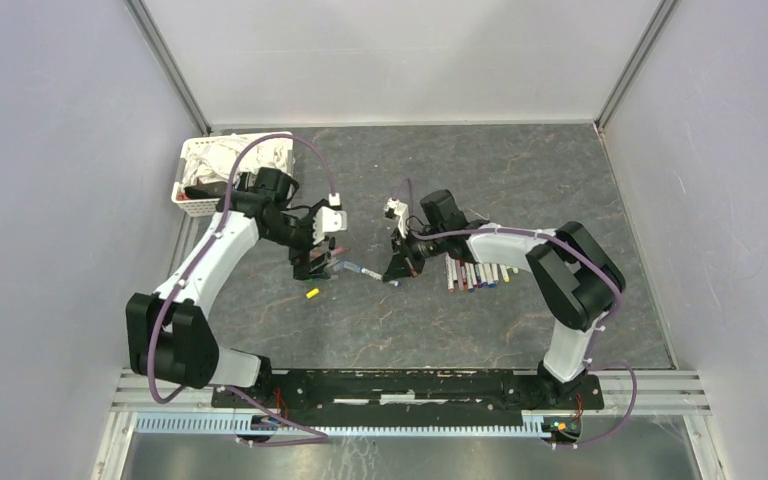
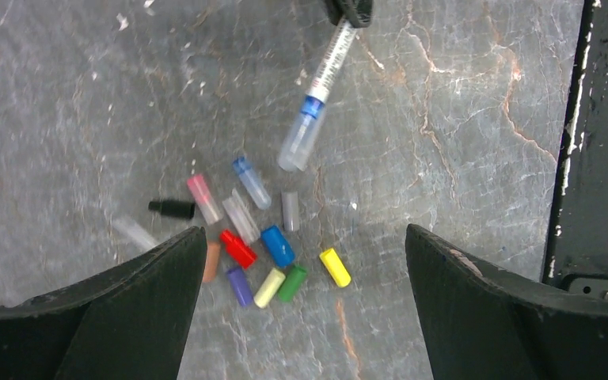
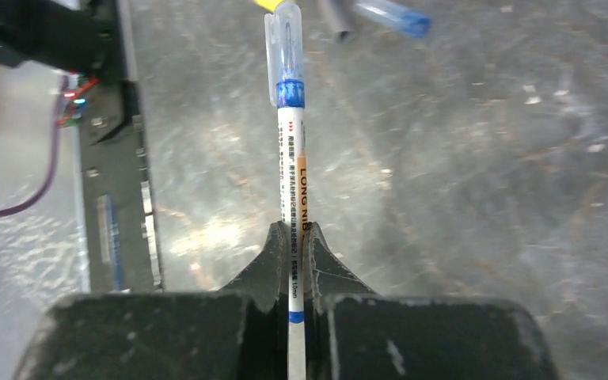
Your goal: Open the pen caps
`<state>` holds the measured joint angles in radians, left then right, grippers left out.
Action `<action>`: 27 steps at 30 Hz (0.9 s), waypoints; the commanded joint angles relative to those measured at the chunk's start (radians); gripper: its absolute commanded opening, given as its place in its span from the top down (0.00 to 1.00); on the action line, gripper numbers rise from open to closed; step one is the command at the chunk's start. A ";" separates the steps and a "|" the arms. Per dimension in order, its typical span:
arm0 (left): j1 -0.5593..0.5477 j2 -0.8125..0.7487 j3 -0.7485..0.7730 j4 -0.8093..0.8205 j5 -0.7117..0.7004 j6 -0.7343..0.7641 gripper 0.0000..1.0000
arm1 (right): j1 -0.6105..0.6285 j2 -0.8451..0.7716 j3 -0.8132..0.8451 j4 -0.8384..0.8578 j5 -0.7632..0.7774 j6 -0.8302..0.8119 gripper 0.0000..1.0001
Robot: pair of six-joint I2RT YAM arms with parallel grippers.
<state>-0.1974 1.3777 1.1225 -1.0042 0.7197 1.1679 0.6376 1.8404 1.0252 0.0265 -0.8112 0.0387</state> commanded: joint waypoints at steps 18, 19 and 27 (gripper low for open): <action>-0.243 0.131 0.028 0.038 -0.032 0.032 0.41 | 0.014 -0.159 -0.076 0.105 -0.214 0.166 1.00; -0.247 0.134 0.027 0.039 -0.032 0.030 0.46 | 0.014 -0.159 -0.076 0.105 -0.214 0.165 1.00; -0.264 0.163 0.045 0.011 -0.039 0.023 0.84 | 0.014 -0.155 -0.076 0.116 -0.212 0.187 1.00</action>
<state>-0.4530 1.5242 1.1229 -0.9909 0.6811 1.2041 0.6441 1.7138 0.9337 0.1112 -0.9947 0.1978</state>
